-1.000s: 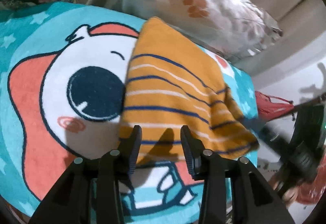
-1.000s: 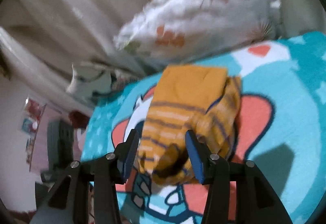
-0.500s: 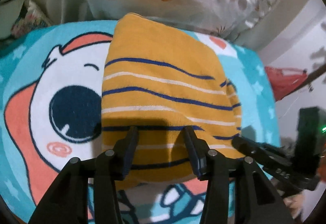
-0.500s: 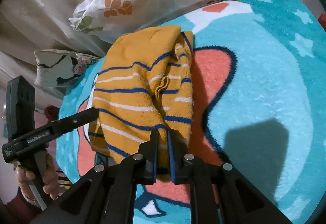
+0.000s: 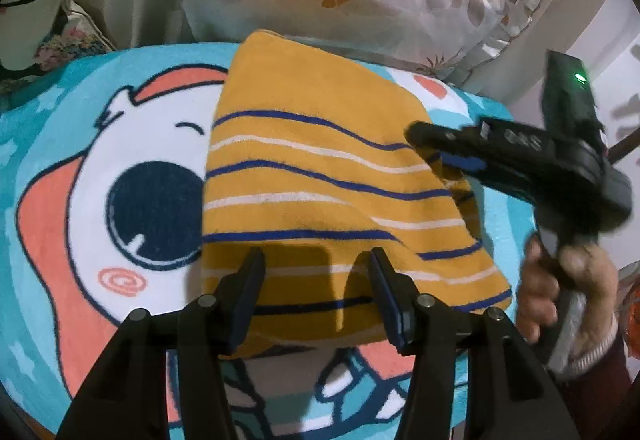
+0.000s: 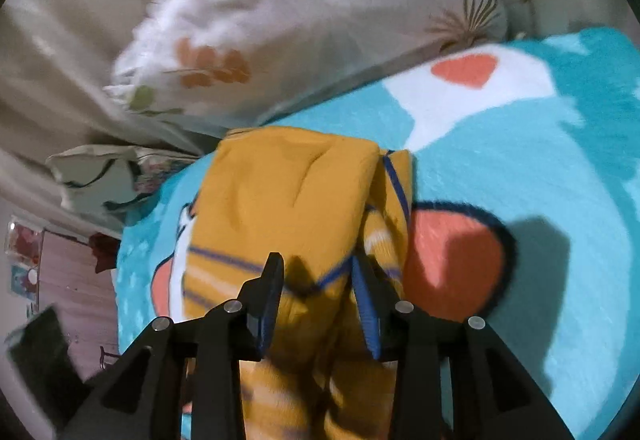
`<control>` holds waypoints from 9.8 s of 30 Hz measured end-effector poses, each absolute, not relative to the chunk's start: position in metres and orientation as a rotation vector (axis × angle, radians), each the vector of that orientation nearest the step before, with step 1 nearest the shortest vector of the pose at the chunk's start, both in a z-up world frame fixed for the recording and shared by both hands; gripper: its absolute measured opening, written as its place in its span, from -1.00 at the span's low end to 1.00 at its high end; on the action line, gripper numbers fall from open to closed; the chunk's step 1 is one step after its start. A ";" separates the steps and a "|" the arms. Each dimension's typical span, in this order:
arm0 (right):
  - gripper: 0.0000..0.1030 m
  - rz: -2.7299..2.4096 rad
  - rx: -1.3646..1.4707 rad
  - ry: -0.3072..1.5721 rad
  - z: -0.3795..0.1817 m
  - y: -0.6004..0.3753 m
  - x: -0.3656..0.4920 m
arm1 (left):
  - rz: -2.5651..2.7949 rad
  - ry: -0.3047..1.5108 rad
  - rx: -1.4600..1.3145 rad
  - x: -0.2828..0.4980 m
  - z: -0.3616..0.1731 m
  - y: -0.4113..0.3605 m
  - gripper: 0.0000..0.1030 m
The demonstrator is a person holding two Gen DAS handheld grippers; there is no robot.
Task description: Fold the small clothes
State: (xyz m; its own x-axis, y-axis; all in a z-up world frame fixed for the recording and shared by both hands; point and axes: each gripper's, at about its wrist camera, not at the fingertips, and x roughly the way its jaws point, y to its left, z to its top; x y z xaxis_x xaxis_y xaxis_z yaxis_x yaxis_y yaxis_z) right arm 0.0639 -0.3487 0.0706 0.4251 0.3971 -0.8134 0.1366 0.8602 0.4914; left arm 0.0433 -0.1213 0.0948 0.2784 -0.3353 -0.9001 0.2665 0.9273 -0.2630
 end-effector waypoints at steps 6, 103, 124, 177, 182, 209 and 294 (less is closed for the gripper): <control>-0.83 0.242 0.498 1.049 0.100 -0.345 0.097 | -0.364 1.193 -0.051 0.046 0.103 -0.112 0.02; -0.10 -0.136 0.368 1.091 0.075 -0.304 -0.012 | -0.428 1.204 0.177 0.053 0.090 -0.057 0.34; 0.47 -0.260 0.456 1.115 0.059 -0.314 -0.045 | -0.576 1.275 -0.078 0.144 0.057 -0.061 0.41; 0.06 0.147 0.791 1.137 0.011 -0.363 0.025 | -0.559 1.384 -0.342 0.101 0.039 -0.043 -0.01; 0.06 0.030 0.660 1.071 0.052 -0.365 0.012 | -0.497 1.380 -0.293 0.098 0.050 -0.040 0.07; 0.32 -0.139 0.353 1.127 0.072 -0.286 -0.015 | -0.397 1.270 -0.102 0.068 0.080 0.009 0.27; 0.46 -0.063 0.046 0.946 0.134 -0.241 -0.165 | 0.013 0.734 -0.020 -0.122 0.206 -0.008 1.00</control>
State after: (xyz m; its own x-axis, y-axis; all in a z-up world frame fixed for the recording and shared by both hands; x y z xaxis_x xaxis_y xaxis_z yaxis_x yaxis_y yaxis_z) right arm -0.1654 -0.2407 0.1337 0.5834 -0.0342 -0.8114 0.0742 0.9972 0.0114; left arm -0.1219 -0.0079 0.2059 0.7425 0.0049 -0.6698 -0.0188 0.9997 -0.0135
